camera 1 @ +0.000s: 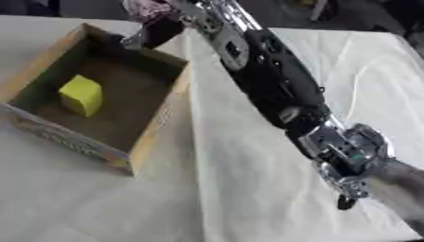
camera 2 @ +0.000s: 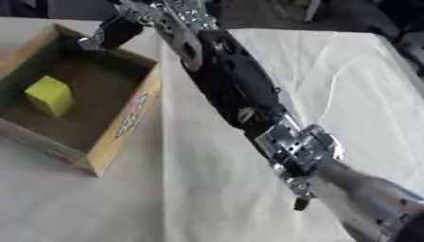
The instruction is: Pick up objects on the table and place them in the box.
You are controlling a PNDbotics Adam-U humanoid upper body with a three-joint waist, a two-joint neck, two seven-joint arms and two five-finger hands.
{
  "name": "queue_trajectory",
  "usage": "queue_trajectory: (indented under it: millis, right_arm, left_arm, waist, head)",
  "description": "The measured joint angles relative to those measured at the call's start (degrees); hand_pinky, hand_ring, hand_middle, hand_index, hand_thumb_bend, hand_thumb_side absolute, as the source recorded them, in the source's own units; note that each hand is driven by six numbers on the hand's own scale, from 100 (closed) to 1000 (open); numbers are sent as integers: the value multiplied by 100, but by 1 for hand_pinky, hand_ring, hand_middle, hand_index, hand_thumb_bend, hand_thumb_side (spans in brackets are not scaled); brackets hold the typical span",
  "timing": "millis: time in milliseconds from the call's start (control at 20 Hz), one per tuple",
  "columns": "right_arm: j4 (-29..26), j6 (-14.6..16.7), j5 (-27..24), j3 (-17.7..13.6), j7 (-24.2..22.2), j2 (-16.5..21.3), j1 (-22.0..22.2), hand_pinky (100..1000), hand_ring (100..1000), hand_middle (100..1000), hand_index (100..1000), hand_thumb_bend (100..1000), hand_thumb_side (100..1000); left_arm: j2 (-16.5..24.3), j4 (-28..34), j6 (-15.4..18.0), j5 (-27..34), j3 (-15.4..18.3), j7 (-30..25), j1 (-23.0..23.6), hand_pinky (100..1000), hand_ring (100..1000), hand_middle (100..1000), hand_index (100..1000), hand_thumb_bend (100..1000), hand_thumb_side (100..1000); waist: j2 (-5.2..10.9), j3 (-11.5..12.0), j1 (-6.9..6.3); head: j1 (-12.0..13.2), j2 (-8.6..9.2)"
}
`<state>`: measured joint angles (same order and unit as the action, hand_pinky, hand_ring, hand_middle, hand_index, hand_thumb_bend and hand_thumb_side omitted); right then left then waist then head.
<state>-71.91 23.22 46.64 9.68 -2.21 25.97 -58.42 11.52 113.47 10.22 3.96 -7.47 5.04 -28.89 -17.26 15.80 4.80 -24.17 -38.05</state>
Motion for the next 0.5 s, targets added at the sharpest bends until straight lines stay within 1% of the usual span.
queue_trajectory:
  millis: [100, 200, 400, 450, 500]
  right_arm:
    - [-226, -59, -159, -175, 163, 21, 252, 876, 901, 969, 990, 411, 509]
    - [-479, -126, -328, -289, 329, 19, 521, 878, 903, 968, 985, 393, 508]
    - [-1022, -257, -666, -301, 666, 4, 1060, 881, 904, 965, 981, 378, 509]
    - [-1156, -293, -745, -278, 750, 5, 1189, 881, 904, 965, 981, 378, 509]
    - [-1289, -336, -829, -242, 834, 5, 1292, 881, 905, 961, 973, 352, 512]
  left_arm:
    - [2, 0, -23, -39, 87, 137, 95, 513, 741, 738, 796, 453, 842]
    - [5, 0, -42, -88, 178, 293, 184, 512, 742, 738, 794, 453, 840]
    - [23, 0, -118, -182, 282, 600, 348, 510, 745, 740, 793, 453, 841]
    - [26, 0, -135, -201, 282, 653, 365, 510, 745, 740, 793, 453, 841]
    - [29, 0, -150, -214, 282, 693, 372, 510, 757, 753, 795, 451, 844]
  waist:
    - [8, -251, -84]
    - [10, -442, -119]
    - [12, -665, -158]
    - [13, -671, -178]
    - [13, -675, -192]
  head:
    - [183, -20]
    - [351, -27]
    - [608, -31]
    - [643, -31]
    - [684, -34]
